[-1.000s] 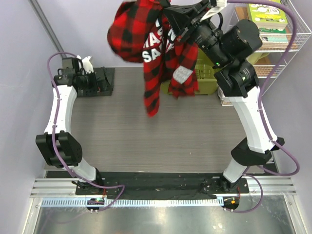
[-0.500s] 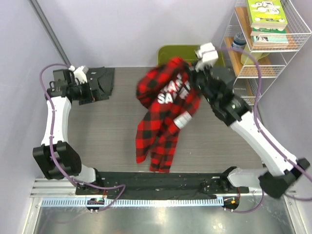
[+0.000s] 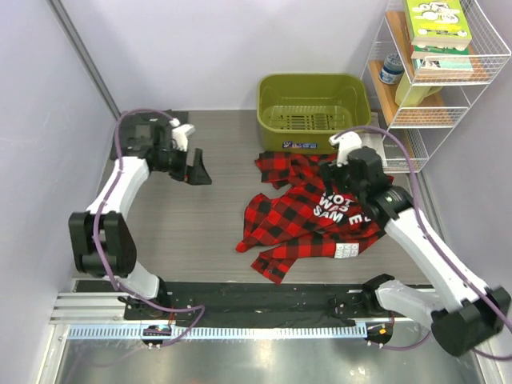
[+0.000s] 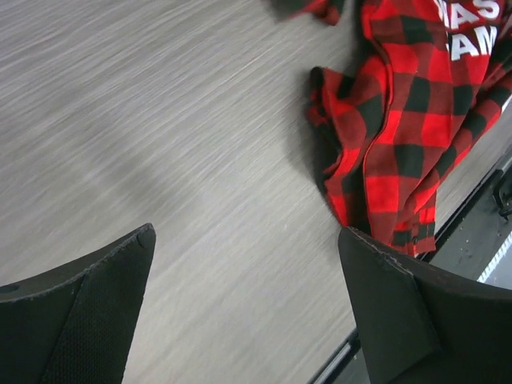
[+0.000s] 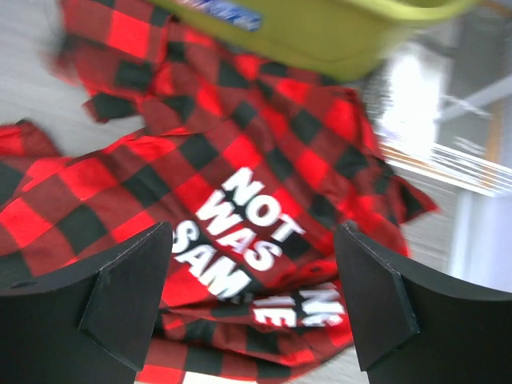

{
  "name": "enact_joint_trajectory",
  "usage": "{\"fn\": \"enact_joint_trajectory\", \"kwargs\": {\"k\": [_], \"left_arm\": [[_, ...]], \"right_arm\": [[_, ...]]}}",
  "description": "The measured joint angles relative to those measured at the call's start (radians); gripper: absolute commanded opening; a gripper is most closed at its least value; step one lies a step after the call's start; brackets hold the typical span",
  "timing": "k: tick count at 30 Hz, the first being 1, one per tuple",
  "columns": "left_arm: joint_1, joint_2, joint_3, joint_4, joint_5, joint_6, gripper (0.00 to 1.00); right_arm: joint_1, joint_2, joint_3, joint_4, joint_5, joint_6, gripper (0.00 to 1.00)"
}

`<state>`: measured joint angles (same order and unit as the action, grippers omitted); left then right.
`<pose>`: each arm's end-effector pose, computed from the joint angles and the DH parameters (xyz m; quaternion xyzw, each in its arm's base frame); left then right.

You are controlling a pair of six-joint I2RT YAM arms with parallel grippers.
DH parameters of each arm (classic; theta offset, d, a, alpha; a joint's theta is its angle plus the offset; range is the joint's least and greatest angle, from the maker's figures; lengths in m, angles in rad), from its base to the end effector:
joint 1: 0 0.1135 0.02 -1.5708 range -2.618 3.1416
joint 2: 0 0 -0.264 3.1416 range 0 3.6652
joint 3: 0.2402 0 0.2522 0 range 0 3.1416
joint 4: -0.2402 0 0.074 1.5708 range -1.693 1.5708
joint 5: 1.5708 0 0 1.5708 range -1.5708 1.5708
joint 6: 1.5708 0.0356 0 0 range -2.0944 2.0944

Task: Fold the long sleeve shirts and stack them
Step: Move the shirt to the center of the board

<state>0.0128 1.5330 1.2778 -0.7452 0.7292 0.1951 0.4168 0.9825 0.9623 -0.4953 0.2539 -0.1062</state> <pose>0.3168 -0.0197 0.2889 0.1815 0.8837 -0.3131 0.2969 0.1993 0.0784 0.3347 -0.1600 0.8444 -0.0308 0.5104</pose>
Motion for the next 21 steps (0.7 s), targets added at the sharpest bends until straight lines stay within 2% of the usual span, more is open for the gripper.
{"fn": "enact_joint_trajectory", "kwargs": {"k": [3, 6, 8, 11, 12, 13, 15, 21], "left_arm": [[-0.076, 0.094, -0.001, 0.127, 0.018, -0.072, 0.93], [-0.103, 0.166, 0.001, 0.249, 0.042, -0.179, 0.92], [-0.099, 0.196, 0.013, 0.282, 0.049, -0.221, 0.92], [-0.09, 0.199, 0.031, 0.284, 0.045, -0.229, 0.92], [-0.088, 0.192, 0.034, 0.276, 0.04, -0.217, 0.92], [-0.087, 0.184, 0.035, 0.263, 0.034, -0.203, 0.91], [-0.08, 0.165, 0.04, 0.209, 0.025, -0.159, 0.91], [-0.011, 0.113, 0.057, -0.038, 0.041, 0.007, 0.88]], "right_arm": [[-0.001, 0.153, 0.055, 0.029, -0.087, -0.008, 0.81], [-0.007, 0.322, 0.107, 0.067, -0.2, -0.043, 0.82], [-0.01, 0.437, 0.145, 0.079, -0.279, -0.081, 0.81], [-0.011, 0.582, 0.189, 0.092, -0.364, -0.131, 0.74], [-0.011, 0.626, 0.207, 0.09, -0.391, -0.147, 0.72], [-0.011, 0.674, 0.229, 0.087, -0.419, -0.16, 0.64], [-0.01, 0.739, 0.26, 0.071, -0.464, -0.182, 0.59], [0.043, 0.852, 0.267, 0.008, -0.577, -0.209, 0.52]]}}
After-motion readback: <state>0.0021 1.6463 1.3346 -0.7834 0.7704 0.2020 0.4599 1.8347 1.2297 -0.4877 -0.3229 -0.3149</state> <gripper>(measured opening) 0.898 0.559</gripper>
